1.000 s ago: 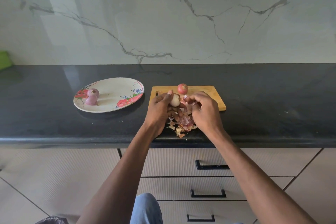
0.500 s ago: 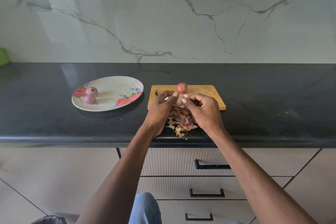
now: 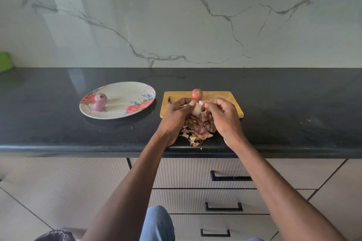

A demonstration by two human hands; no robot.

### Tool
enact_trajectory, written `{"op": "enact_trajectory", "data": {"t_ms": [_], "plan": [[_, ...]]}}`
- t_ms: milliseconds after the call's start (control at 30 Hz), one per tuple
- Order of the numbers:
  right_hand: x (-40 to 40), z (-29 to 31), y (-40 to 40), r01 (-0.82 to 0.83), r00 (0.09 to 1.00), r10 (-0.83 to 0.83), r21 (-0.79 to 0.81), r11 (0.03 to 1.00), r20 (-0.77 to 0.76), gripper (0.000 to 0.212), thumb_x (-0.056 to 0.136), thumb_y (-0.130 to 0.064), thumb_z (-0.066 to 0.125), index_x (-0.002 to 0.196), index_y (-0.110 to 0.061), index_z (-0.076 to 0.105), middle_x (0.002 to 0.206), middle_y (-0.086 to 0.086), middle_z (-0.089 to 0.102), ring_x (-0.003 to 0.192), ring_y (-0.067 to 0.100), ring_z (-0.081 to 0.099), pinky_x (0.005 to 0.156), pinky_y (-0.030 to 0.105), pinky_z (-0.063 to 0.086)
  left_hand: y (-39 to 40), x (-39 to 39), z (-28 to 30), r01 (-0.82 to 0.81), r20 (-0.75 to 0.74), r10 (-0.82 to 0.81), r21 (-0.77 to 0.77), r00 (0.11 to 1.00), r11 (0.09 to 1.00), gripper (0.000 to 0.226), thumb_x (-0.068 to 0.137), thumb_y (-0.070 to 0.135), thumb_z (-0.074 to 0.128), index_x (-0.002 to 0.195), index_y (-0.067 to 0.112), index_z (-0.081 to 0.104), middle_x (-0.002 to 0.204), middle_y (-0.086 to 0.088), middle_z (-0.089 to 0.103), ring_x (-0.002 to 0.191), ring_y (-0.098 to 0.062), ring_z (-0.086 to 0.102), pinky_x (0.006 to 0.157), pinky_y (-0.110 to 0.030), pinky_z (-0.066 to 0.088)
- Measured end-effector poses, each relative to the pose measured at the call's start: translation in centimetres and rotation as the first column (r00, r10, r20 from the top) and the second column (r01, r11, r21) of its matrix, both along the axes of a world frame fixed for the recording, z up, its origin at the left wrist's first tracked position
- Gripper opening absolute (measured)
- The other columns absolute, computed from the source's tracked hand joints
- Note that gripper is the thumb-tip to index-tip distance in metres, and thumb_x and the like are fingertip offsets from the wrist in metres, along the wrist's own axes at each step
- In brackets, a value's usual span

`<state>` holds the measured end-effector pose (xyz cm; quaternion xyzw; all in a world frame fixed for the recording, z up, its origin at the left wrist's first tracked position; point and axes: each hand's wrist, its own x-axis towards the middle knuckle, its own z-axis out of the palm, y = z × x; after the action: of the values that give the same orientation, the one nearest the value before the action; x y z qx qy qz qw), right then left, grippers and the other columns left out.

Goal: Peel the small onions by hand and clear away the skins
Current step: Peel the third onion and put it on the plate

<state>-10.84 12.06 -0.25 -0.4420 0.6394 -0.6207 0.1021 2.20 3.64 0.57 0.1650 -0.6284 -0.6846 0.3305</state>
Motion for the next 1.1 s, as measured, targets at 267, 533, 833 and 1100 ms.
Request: {"op": "enact_trajectory", "data": {"t_ms": [267, 533, 833, 1100], "plan": [[0.1, -0.6, -0.6, -0.023, 0.961, 0.034, 0.042, 0.999, -0.275, 0.018, 0.091, -0.019, 0.074, 0.107, -0.011, 0.073, 0.106, -0.001, 0.070, 0.094, 0.014, 0.066, 0.083, 0.034, 0.055, -0.1, 0.1, 0.2, -0.005, -0.052, 0.012, 0.135, 0.999, 0.991, 0.023, 0.108, 0.016, 0.041, 0.102, 0.001, 0.057, 0.073, -0.017, 0.068, 0.055, -0.022, 0.067, 0.051, -0.027, 0.057], [0.5, 0.0, 0.0, 0.049, 0.925, -0.063, -0.048, 0.998, -0.375, 0.004, 0.089, -0.006, 0.072, 0.090, -0.004, 0.076, 0.088, 0.003, 0.076, 0.081, 0.016, 0.069, 0.076, 0.039, 0.057, -0.5, -0.1, -0.3, 0.012, -0.022, -0.010, 0.059, 1.000, 0.998, 0.021, 0.104, 0.022, 0.054, 0.106, 0.001, 0.058, 0.083, -0.023, 0.070, 0.061, -0.025, 0.070, 0.055, -0.029, 0.058], [0.1, -0.5, -0.7, 0.027, 0.874, 0.009, 0.067, 0.997, -0.486, 0.010, 0.097, -0.005, 0.060, 0.091, -0.003, 0.067, 0.087, 0.005, 0.070, 0.082, 0.020, 0.065, 0.071, 0.029, 0.051, -0.5, -0.1, -0.8, -0.139, -0.018, 0.138, -0.052, 0.990, 0.989, 0.014, 0.102, 0.021, 0.059, 0.104, 0.007, 0.062, 0.084, -0.008, 0.074, 0.071, -0.017, 0.071, 0.062, -0.026, 0.056], [0.8, 0.0, -0.1, 0.040, 0.947, -0.046, -0.027, 0.999, -0.317, 0.041, 0.086, -0.040, 0.059, 0.070, -0.003, 0.062, 0.066, 0.006, 0.064, 0.062, 0.022, 0.055, 0.055, 0.035, 0.044, -0.5, -0.3, -0.9, -0.118, -0.033, 0.116, -0.069, 0.993, 0.991, 0.026, 0.101, 0.023, 0.060, 0.117, 0.004, 0.066, 0.093, -0.010, 0.076, 0.085, -0.025, 0.073, 0.074, -0.033, 0.060]]}}
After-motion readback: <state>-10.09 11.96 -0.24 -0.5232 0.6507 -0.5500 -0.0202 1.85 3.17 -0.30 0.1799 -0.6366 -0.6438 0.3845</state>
